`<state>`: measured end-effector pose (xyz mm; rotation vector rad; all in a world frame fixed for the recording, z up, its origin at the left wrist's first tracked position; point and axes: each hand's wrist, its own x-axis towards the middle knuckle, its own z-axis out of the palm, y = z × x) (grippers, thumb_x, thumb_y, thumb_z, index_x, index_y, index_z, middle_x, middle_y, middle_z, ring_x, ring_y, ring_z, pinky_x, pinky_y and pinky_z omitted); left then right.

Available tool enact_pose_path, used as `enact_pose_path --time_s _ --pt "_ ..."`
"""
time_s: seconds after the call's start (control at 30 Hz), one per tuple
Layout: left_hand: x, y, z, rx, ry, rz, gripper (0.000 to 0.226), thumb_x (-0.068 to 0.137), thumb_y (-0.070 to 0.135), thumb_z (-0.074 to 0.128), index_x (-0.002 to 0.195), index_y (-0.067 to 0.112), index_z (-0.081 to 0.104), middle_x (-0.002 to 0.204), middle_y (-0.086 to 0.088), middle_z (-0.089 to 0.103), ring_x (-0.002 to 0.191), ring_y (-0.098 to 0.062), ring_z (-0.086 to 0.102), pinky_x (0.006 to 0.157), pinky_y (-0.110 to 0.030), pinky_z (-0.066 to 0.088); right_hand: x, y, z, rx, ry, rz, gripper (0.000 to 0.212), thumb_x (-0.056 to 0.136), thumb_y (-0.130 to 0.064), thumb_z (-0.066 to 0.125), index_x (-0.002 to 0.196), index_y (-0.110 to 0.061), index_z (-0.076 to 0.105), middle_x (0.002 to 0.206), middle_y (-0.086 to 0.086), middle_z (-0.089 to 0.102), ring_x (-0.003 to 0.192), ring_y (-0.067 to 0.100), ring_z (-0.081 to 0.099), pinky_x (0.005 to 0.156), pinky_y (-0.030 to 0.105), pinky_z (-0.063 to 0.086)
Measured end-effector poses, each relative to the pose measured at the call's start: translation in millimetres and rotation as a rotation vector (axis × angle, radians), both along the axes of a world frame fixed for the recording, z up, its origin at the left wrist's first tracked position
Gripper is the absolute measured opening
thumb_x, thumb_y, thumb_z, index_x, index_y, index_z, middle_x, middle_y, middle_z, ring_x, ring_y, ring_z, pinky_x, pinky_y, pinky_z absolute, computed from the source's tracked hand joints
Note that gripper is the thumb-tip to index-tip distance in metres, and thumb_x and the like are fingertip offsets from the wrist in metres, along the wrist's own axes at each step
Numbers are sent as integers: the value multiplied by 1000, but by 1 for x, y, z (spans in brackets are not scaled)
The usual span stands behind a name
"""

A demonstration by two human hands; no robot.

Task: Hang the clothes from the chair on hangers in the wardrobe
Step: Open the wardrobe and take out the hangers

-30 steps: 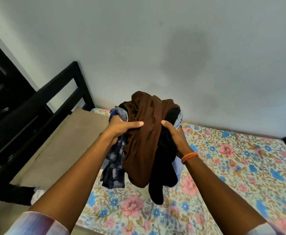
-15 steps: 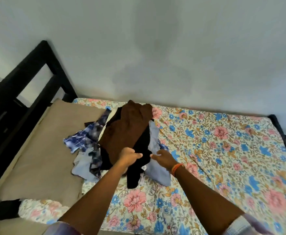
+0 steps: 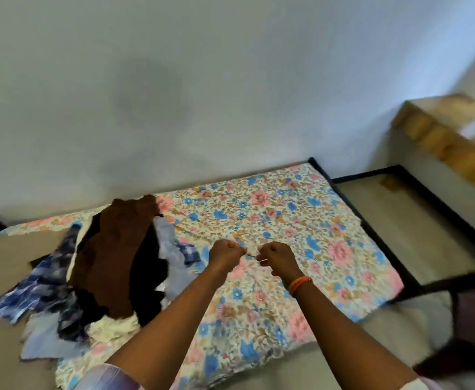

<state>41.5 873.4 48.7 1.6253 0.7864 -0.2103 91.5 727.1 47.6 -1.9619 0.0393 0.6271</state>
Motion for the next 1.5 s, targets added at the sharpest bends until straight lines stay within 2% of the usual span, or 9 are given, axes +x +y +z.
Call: enact_pose_path --time_s 0.17,0.27,0.4,0.5,0.6,0.7,0.83,1.3,1.5 --pt "13 -169 26 -30 -60 -183 20 95 17 64 78 6 64 94 -21 66 74 -27 57 58 -27 42 -17 -167 20 99 -41 -327 20 98 -22 60 92 -5 70 91 13 74 71 16 67 54 24 44" --pt "11 -276 35 -85 -58 -299 11 92 15 64 87 6 68 100 -18 68 74 -26 60 58 -26 42 -35 -270 28 121 -82 -498 18 96 -21 61 94 -5 70 85 10 75 63 12 66 50 22 42" --pt "1 -416 41 -134 -45 -474 7 86 12 65 81 9 69 84 -13 68 71 -25 61 57 -26 42 -62 -411 35 147 -94 -766 13 96 -17 58 87 -10 65 77 7 71 53 7 59 42 17 40" --pt "-4 -510 42 -107 -52 -625 17 81 10 66 66 17 63 63 -5 58 50 -15 54 51 -23 39 -79 -501 35 136 -79 -949 14 94 -20 59 85 -12 66 75 5 70 56 10 59 48 22 38" --pt "-4 -598 45 -133 -51 -726 11 84 8 63 76 16 63 67 -4 59 54 -14 54 50 -21 37 -91 -579 34 168 -105 -1084 13 93 -20 60 87 -12 67 73 4 69 58 13 58 50 23 38" --pt "5 -677 45 -150 -73 -812 15 85 10 64 72 17 64 71 -3 65 64 -15 59 55 -23 43 -94 -645 30 193 -136 -1183 12 92 -19 61 86 -11 68 73 5 71 59 14 59 54 25 40" --pt "26 -782 43 -203 -90 -922 20 86 7 62 69 16 68 66 -5 66 49 -10 58 41 -16 40 -87 -733 33 178 -182 -1311 12 93 -17 60 85 -12 67 74 5 71 59 14 61 53 24 39" --pt "97 -1098 84 -296 -115 -1141 13 89 3 57 80 10 64 71 -7 61 53 -14 52 39 -18 37 -70 -1048 82 149 -308 -1681 14 95 -15 55 99 -9 67 78 6 71 61 13 60 51 22 38" --pt "99 -1241 95 -286 -208 -1120 10 88 8 60 82 13 67 80 -5 66 66 -18 59 54 -25 41 -57 -1207 89 160 -428 -1708 9 92 -13 58 87 -14 66 78 8 71 64 16 60 54 22 41"
